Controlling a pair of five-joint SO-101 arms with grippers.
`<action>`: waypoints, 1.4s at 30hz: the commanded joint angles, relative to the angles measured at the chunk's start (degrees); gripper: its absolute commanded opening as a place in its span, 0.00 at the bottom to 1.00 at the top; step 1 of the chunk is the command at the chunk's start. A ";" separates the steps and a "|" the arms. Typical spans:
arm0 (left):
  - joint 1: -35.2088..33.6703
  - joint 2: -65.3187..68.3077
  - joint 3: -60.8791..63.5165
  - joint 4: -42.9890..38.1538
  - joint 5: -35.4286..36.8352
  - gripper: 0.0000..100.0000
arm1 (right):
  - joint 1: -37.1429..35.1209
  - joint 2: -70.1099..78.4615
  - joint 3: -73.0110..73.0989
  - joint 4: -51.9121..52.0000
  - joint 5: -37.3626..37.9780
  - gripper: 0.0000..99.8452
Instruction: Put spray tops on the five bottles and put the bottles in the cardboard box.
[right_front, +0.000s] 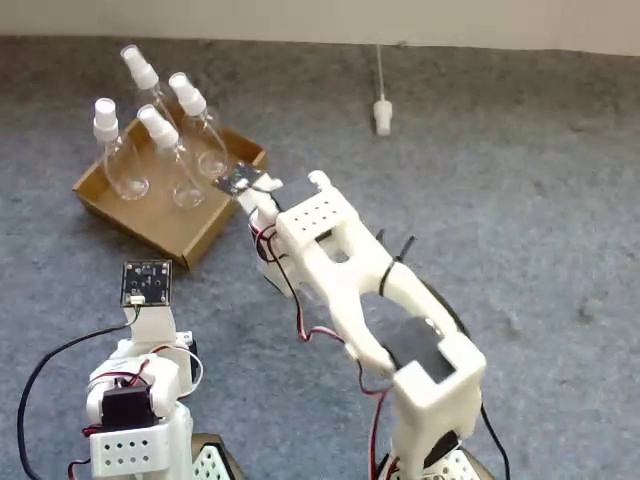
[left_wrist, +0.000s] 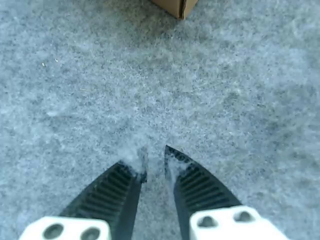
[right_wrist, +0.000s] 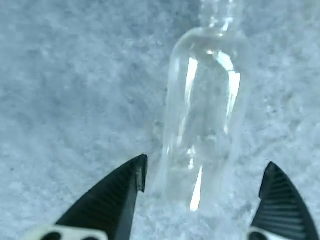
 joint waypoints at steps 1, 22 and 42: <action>-0.48 -0.22 1.19 0.35 -0.53 0.01 | -1.01 -10.77 -0.84 2.86 -0.35 0.32; -0.48 -0.22 1.19 0.35 -0.53 0.01 | 25.10 -8.57 -0.92 -30.02 -0.35 0.32; -0.48 -0.22 1.19 0.35 -0.53 0.01 | 28.79 52.00 -65.98 -49.27 -0.79 0.32</action>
